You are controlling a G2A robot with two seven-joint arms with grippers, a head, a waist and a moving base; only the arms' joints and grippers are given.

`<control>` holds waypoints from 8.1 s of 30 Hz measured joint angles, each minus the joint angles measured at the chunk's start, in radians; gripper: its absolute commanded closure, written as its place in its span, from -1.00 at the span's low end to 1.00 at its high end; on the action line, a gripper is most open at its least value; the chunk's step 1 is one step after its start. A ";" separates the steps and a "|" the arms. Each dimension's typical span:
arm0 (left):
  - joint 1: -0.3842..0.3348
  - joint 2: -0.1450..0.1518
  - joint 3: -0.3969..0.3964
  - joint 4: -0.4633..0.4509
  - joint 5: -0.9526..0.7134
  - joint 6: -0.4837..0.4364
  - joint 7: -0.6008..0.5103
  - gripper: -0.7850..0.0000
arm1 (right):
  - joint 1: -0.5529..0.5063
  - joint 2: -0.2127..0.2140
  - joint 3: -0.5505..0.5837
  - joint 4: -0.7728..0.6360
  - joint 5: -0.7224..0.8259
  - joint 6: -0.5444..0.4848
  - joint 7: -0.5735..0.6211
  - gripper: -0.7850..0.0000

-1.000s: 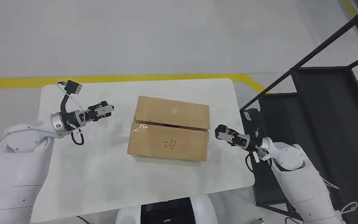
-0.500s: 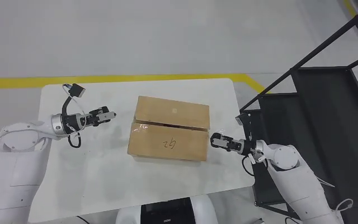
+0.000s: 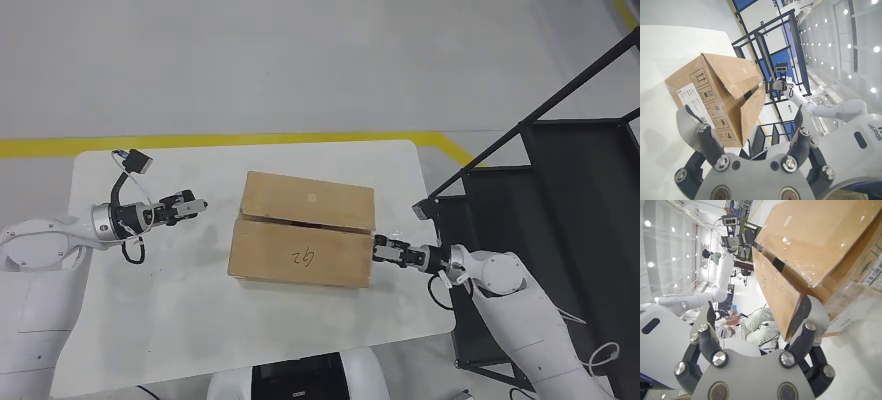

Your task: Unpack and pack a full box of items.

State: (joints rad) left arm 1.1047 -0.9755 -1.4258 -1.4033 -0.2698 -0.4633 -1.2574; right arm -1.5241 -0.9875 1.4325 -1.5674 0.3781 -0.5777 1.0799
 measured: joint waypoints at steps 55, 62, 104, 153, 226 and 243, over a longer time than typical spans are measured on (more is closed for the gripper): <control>0.000 0.000 0.000 0.000 0.000 0.000 0.000 -1.00 | 0.221 -0.028 -0.292 0.160 0.048 -0.095 0.068 1.00; 0.000 0.000 0.000 0.000 0.000 0.000 0.000 -1.00 | 0.310 -0.034 -0.398 0.173 0.043 -0.079 0.083 1.00; 0.000 0.000 0.000 0.000 0.000 0.000 0.000 -1.00 | 0.467 0.082 -0.573 0.158 0.068 -0.219 -0.056 -1.00; 0.060 0.013 -0.015 -0.049 -0.087 0.005 0.051 -1.00 | 0.327 0.099 -0.728 0.042 -0.362 -0.157 -0.301 -1.00; 0.038 0.026 0.064 -0.025 -0.169 0.031 0.040 -1.00 | 0.862 -0.255 -0.786 0.800 -0.240 -0.058 -0.959 -1.00; 0.079 0.039 -0.055 -0.030 -0.189 -0.083 0.159 -1.00 | 0.583 -0.156 -0.596 0.165 -0.218 0.315 -0.670 -1.00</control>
State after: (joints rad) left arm 1.1841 -0.9364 -1.4805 -1.4335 -0.4589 -0.5459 -1.0982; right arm -0.9415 -1.1434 0.8365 -1.4022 0.1605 -0.2625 0.4097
